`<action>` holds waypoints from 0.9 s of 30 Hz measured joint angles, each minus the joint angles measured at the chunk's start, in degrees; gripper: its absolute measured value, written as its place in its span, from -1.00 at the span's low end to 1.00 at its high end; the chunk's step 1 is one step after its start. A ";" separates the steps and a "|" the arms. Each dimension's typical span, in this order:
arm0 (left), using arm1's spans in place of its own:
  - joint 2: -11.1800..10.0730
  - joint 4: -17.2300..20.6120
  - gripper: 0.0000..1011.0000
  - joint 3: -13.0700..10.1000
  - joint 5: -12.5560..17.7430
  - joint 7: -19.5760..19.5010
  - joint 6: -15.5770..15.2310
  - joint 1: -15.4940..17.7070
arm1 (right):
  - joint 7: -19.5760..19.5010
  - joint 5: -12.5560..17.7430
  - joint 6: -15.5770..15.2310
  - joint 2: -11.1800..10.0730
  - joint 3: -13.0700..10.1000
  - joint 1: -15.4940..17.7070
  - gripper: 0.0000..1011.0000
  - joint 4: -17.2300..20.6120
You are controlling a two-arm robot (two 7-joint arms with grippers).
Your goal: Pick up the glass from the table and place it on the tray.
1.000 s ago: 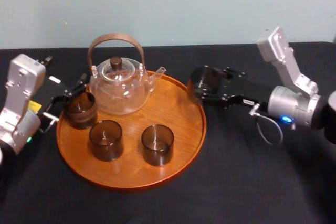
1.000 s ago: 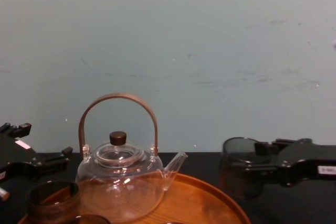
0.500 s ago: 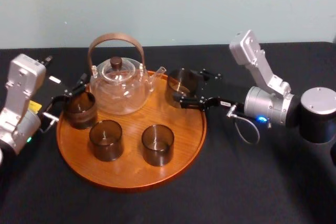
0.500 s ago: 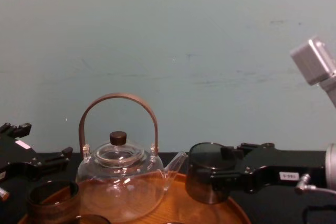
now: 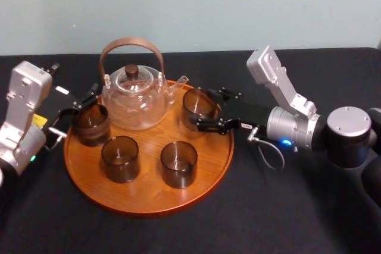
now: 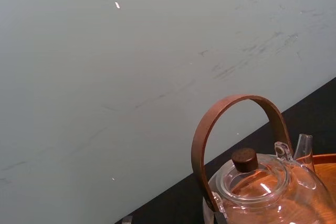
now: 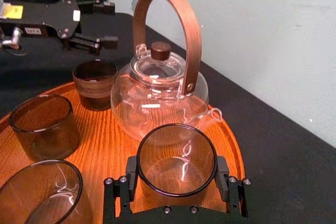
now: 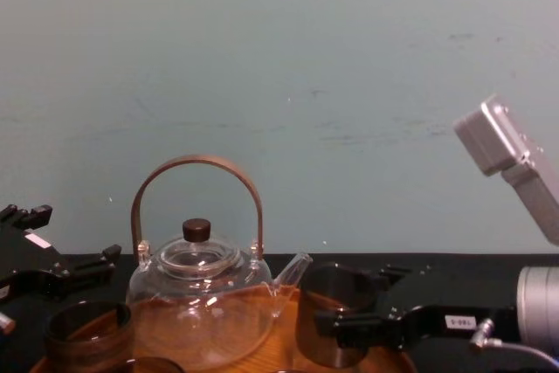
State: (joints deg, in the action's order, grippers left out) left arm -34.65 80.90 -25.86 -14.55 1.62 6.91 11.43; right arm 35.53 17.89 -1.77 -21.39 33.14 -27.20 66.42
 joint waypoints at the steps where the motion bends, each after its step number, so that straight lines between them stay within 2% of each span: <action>1: 0.00 0.00 0.98 0.00 0.00 0.00 0.00 0.00 | 0.00 0.00 0.00 0.00 0.00 0.00 0.75 0.00; 17: 0.00 0.00 0.98 0.00 0.00 0.00 0.00 0.00 | -0.24 -1.71 0.79 1.58 0.41 -0.12 0.75 -3.30; 27: 0.00 0.00 0.98 0.00 0.00 0.00 0.00 0.00 | -0.77 -2.63 0.81 1.91 0.36 -0.10 0.75 -3.89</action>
State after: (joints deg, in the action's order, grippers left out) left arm -34.65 80.90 -25.86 -14.55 1.62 6.91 11.43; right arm 34.76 15.26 -0.96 -19.48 33.50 -27.31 62.53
